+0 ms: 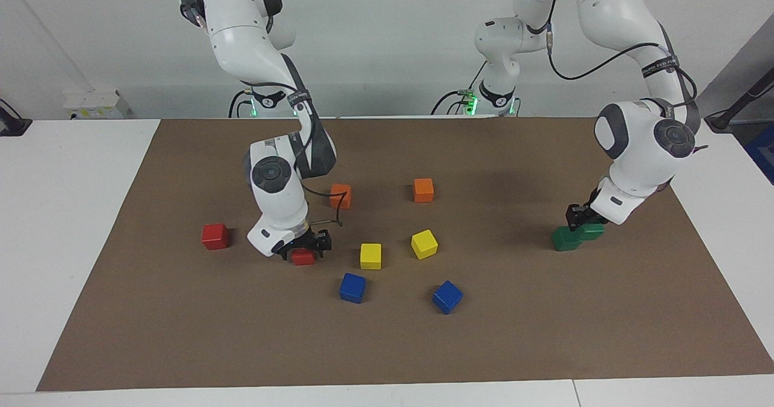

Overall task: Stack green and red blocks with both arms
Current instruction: 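Carry green onto green with the left gripper while the right gripper carries red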

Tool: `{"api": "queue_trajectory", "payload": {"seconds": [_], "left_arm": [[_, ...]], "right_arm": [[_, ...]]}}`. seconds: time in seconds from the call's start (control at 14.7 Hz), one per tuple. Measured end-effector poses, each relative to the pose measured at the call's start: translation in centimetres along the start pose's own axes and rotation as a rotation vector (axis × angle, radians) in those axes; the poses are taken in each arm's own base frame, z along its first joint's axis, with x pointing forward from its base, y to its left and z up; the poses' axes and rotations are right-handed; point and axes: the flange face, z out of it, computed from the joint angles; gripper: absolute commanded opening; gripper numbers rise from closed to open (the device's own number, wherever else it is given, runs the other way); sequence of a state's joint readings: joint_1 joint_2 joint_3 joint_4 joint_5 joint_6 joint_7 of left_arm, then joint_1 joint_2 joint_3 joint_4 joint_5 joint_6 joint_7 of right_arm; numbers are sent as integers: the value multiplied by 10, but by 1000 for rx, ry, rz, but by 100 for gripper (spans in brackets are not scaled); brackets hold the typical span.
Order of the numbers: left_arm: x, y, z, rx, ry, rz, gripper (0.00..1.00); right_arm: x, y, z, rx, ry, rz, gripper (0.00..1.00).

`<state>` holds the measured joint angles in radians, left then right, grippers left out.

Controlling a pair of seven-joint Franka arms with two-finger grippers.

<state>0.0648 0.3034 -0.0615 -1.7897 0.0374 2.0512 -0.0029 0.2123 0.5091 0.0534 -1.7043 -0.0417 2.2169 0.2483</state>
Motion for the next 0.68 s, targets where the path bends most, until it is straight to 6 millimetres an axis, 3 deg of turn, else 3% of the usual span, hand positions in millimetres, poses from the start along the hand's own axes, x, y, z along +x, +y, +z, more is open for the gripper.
{"api": "queue_trajectory", "payload": {"seconds": [0.41,0.54,0.68], "left_arm": [[-6,3,19,-2,-2,-35,0],[-6,4,19,-2,0,-35,0],[-6,4,19,-2,-1,-36,0]], "right_arm": [[1,6,-8,-4,-10,9,0],[7,23,-33,-11,-23,32,0],[14,48,-69,-12,-15,31,0]]}}
